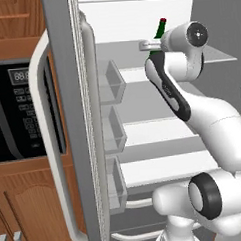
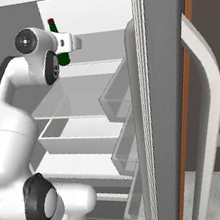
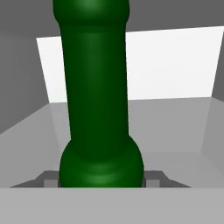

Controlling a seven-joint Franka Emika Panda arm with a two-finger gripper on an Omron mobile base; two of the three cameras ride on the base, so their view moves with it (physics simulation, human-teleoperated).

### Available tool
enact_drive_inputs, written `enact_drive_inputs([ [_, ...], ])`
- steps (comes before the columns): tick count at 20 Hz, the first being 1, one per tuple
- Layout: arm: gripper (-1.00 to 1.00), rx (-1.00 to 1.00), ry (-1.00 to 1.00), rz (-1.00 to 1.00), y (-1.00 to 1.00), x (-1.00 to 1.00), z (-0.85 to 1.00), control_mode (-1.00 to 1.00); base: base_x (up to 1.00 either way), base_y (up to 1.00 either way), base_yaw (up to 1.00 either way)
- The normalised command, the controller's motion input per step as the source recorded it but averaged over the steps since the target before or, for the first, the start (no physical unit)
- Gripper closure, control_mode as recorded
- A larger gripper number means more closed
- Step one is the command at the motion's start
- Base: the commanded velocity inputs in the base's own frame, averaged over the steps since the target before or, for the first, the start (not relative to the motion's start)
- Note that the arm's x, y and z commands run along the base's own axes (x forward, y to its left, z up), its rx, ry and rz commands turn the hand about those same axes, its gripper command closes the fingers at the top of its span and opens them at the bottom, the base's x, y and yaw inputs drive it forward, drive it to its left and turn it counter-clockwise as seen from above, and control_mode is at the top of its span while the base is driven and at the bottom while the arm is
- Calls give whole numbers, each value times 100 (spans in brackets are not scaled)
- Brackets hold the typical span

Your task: Place the beer on the top shelf of the fridge to keep it out of children's reach, and place the mushroom and garlic on lower shelves for easy access.

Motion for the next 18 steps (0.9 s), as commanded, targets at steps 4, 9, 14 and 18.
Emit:
enact_drive_inputs([
  [4, 100, 0, 0, 0, 0, 42, -7, -100, 0, 0, 0],
  [9, 100, 0, 0, 0, 0, 42, -3, -100, 0, 0, 0],
  [14, 100, 0, 0, 0, 0, 43, -4, -100, 0, 0, 0],
  [18, 100, 0, 3, 0, 0, 35, -11, -100, 0, 0, 0],
])
